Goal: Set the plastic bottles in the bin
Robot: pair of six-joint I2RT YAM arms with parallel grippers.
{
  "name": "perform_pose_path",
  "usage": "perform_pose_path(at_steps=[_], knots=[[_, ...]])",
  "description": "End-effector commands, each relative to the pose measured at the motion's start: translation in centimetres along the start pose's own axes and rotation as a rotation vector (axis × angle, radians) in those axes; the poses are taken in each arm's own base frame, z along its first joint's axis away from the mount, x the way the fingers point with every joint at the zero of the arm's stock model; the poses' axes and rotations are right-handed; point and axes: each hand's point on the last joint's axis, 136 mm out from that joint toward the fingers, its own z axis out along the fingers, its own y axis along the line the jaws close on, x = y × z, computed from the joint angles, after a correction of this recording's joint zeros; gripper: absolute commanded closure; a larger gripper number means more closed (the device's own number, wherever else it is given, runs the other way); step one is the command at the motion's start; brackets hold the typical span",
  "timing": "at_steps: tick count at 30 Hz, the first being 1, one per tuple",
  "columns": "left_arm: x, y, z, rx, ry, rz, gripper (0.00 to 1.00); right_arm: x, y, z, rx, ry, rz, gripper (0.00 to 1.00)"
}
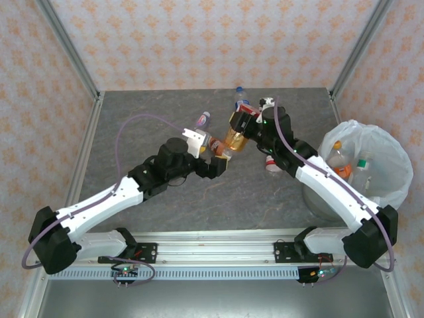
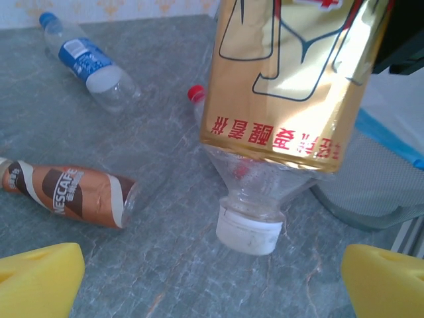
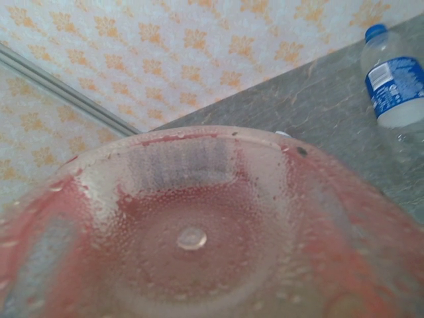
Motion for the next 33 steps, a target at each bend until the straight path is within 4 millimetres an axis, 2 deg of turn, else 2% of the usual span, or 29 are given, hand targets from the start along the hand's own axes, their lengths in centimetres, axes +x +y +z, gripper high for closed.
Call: perform_pose_path(at_steps=[1, 3, 6, 7, 11, 18, 22, 25, 28, 33], knots=[[-1.3, 0.1, -1.1, -0.004, -0.083, 0.018, 0.00, -1.2, -1.0, -1.2, 0.060, -0.053, -0.059, 0.48], [-1.8, 0.7, -1.6, -0.037, -0.118, 0.009, 0.00, -1.9, -1.0, -1.8, 0.078, -0.070, -0.095, 0.48], [-2.1, 2.8, -2.3, -0.157, -0.159, -0.021, 0.00, -2.9, -1.2, -2.6, 0.120, -0.095, -0.158, 0.48], [-2.2, 3.7, -2.6, -0.207, -0.177, -0.034, 0.00, -3.8, -0.8, -3.8, 0.117, -0.125, -0.174, 0.48], [-2.0, 6.1, -3.4, -0.327, -0.229, -0.080, 0.00, -5.5, -1.0, -6.0, 0.156, -0.189, -0.227, 0.48], [-1.4, 8.0, -3.7, -0.418, -0.242, -0.122, 0.00, -7.6, -1.7, -10.1, 0.246, -0.267, -0.291, 0.49], [-1.1, 8.4, -3.3, -0.437, -0.231, -0.131, 0.00, -9.4, -2.5, -13.6, 0.325, -0.347, -0.345, 0.49], [-1.0, 8.7, -3.1, -0.450, -0.228, -0.139, 0.00, -10.9, -3.9, -16.6, 0.430, -0.418, -0.377, 0.49], [-0.7, 9.1, -2.9, -0.465, -0.220, -0.149, 0.00, -12.5, -5.9, -19.8, 0.546, -0.513, -0.350, 0.49], [-0.4, 9.3, -2.6, -0.467, -0.209, -0.161, 0.00, -14.4, -7.7, -25.0, 0.650, -0.661, -0.311, 0.49]])
